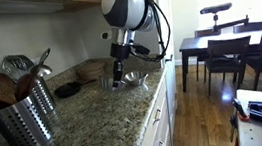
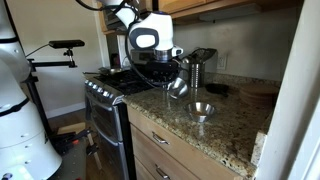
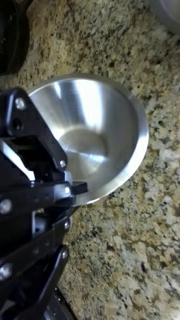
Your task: Pour the things in the bowl on the left into the bowl on the right
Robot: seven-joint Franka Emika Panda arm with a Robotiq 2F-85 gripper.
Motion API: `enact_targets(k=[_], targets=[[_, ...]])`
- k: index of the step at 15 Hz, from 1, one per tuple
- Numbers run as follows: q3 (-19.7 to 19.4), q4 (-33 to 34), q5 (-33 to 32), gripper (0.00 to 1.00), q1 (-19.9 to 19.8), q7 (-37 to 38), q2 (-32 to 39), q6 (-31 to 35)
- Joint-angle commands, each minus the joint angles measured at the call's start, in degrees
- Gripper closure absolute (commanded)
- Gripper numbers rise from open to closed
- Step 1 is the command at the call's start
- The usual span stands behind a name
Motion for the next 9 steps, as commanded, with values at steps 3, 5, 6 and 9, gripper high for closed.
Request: enact_targets(k=[3, 5, 6, 9], targets=[[0.7, 7.4, -11.7, 0.93, 1.7, 11.2, 3.8, -7.9], [1.3, 9.5, -15.8, 0.93, 2.4, 15.1, 5.2, -10.4], [1.6, 10.5, -17.3, 0.93, 2.8, 16.6, 5.7, -11.5], [2.8, 12.8, -20.6, 0.93, 3.7, 20.3, 7.4, -14.7]])
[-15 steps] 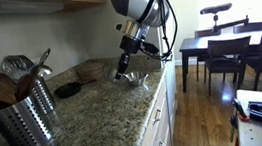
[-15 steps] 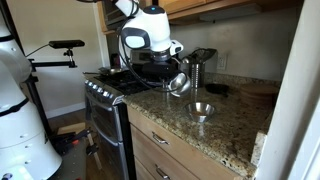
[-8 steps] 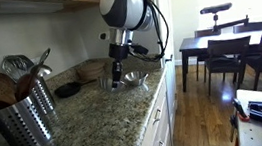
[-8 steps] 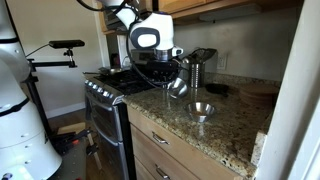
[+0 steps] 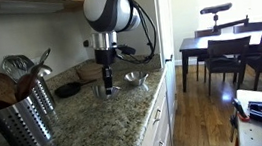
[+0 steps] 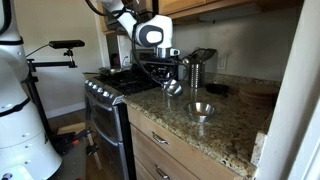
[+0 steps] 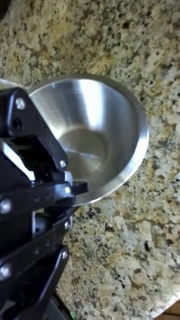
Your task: Pour the things in the bowl on the left into the bowl on the right
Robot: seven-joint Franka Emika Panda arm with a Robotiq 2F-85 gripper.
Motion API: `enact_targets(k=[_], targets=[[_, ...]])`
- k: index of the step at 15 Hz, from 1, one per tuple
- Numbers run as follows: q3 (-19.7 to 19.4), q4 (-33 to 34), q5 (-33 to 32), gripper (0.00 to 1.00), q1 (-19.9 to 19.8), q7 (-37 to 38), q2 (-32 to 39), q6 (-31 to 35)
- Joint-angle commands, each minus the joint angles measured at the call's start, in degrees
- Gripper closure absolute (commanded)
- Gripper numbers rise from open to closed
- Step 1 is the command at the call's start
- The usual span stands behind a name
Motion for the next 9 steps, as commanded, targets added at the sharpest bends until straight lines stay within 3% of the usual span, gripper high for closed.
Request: enact_targets(k=[1, 7, 9], targets=[[0.9, 3.7, -4.5, 0.93, 1.3, 5.8, 2.0, -4.8], [2.2, 6.2, -9.0, 0.9, 2.7, 12.5, 4.0, -9.0], [2.7, 6.9, -9.5, 0.73, 3.0, 13.6, 4.4, -10.0]])
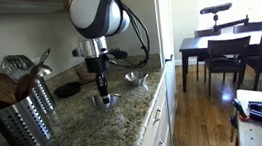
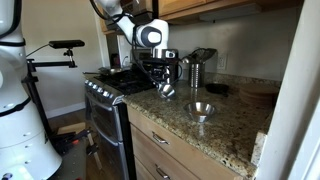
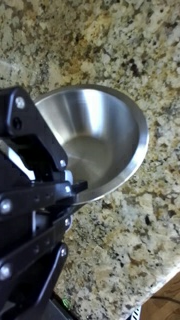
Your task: Pour the things in the bowl on the left into the bowl on the right
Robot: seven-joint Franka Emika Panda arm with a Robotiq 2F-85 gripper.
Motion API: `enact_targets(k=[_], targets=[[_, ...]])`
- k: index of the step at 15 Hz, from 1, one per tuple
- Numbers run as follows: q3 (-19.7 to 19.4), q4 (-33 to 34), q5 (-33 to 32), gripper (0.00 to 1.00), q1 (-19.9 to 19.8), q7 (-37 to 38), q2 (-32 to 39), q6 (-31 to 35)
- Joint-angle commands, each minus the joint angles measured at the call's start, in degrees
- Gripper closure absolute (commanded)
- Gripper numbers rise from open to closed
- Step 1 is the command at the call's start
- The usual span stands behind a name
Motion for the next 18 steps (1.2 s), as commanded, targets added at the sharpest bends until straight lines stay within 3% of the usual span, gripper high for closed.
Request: enact_targets(k=[1, 2, 3, 4, 11, 12, 13, 15, 18], targets=[[0.6, 2.1, -2.3, 0.72, 0.7, 4.1, 0.8, -3.3], [0.9, 2.4, -2.3, 0.66, 0.8, 4.5, 1.0, -3.5], [1.1, 2.6, -2.2, 0.53, 0.8, 4.7, 1.3, -3.7], [1.3, 2.7, -2.0, 0.46, 0.9, 4.8, 1.4, -3.7], [2.8, 3.0, -0.5, 0.02, 1.0, 4.1, 1.9, -3.1], [2.8, 1.8, -0.5, 0.01, 0.5, 2.9, 1.3, -2.0], [2.9, 1.9, -0.5, 0.13, 0.6, 2.9, 1.4, -2.0], [2.9, 1.9, -0.5, 0.01, 0.5, 2.9, 1.5, -2.0], [2.9, 1.9, -0.5, 0.0, 0.5, 2.9, 1.5, -2.0]])
